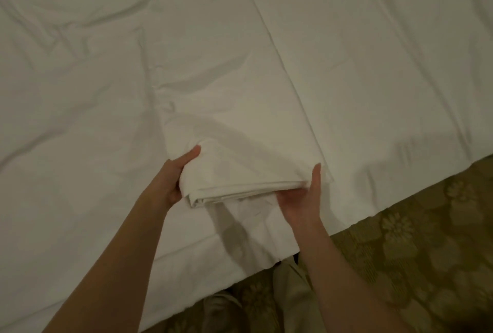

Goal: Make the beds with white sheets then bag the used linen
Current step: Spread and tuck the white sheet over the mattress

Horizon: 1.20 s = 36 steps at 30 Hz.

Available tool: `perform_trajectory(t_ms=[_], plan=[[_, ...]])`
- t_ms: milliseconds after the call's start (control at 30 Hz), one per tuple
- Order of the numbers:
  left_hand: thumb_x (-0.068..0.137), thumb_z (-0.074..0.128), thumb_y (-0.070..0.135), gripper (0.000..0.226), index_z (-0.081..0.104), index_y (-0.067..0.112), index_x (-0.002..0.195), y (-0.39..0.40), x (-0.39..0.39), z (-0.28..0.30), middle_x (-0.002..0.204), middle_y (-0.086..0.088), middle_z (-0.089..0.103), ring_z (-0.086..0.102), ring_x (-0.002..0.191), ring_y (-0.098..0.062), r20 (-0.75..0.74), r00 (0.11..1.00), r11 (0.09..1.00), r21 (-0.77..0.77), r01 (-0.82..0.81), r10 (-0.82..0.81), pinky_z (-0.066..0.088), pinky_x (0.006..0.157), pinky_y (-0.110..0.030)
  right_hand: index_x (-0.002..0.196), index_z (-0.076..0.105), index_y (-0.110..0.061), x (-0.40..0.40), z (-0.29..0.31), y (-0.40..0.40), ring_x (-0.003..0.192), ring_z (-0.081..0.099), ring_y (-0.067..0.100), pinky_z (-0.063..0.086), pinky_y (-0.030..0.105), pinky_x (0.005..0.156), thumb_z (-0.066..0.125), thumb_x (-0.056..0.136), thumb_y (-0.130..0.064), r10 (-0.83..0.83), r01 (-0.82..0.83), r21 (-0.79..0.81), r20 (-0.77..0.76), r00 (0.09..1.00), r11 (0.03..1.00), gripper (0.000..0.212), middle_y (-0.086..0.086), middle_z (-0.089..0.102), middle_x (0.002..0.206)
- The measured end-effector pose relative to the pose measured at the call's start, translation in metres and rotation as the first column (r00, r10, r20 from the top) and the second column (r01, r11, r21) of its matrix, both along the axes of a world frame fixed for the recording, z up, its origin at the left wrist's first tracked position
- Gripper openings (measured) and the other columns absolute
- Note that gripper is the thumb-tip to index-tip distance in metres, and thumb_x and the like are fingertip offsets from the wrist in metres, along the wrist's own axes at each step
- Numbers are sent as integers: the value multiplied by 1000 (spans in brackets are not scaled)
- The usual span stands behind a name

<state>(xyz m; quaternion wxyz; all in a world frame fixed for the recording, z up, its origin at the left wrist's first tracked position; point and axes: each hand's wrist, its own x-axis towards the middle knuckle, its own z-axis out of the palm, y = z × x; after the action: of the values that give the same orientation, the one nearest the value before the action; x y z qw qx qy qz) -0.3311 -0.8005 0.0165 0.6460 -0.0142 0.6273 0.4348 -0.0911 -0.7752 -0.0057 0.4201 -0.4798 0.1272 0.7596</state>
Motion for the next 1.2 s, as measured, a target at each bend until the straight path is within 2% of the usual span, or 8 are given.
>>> perform_trajectory(t_ms=[167,367,633,767,867,1000,1100,1200], plan=[[66,78,35,53,66,13,113,-19,-5,-5,108,-5,73,70,98,-18,-110,989,994,34,100,-96,59,71,-28,123,58,-3,20,-2,49,106,61,30,51,42,91,59,94,-13,54,-50,-21,242,969,999,31,17,59,129],[85,66,15,40,60,4,123,-36,20,-36,112,-9,71,69,97,-20,-107,989,993,-74,96,-104,59,72,-29,105,62,-8,59,-6,64,93,65,26,54,41,85,60,94,-27,137,-117,-90,253,958,989,23,11,68,102],[85,69,7,43,56,-5,124,-34,11,-53,103,-15,67,63,86,-27,-176,963,934,-331,136,-203,51,68,-35,116,64,-4,77,-28,24,99,65,21,54,30,84,72,85,-13,56,28,-177,451,891,984,32,13,66,116],[85,71,11,41,58,-4,121,-20,11,-55,94,-13,65,61,79,-25,-287,954,944,-329,-13,-87,51,67,-33,105,60,-3,111,-34,37,94,63,24,50,28,74,63,89,-15,237,-20,-249,890,390,968,20,10,64,105],[83,74,21,48,60,-5,121,4,-1,-58,109,-18,65,63,94,-30,-366,929,952,-261,-162,57,51,86,-41,116,54,-2,105,-36,90,111,54,32,45,33,88,58,91,-12,178,-442,-140,983,44,886,28,16,54,119],[72,81,41,62,64,-2,114,32,-24,-68,105,-16,67,65,97,-33,-418,901,949,-221,-225,116,53,91,-46,140,45,-8,39,-45,141,135,37,31,28,40,108,45,97,-28,-34,-891,-225,965,-258,394,47,15,41,146],[80,74,43,57,61,2,117,57,-40,-69,109,-13,65,63,98,-31,-432,890,950,-191,-247,145,52,88,-41,153,19,-21,-18,-54,159,149,8,23,9,53,116,29,102,-39,-103,-905,-424,899,-426,44,54,3,10,162],[79,73,48,68,57,3,126,83,-64,-68,114,-14,65,63,103,-32,-394,896,949,-141,-281,206,51,95,-44,154,8,-23,-64,-58,174,149,-1,23,6,56,116,24,103,-45,-182,-830,-550,830,-528,-99,59,4,-3,162]])
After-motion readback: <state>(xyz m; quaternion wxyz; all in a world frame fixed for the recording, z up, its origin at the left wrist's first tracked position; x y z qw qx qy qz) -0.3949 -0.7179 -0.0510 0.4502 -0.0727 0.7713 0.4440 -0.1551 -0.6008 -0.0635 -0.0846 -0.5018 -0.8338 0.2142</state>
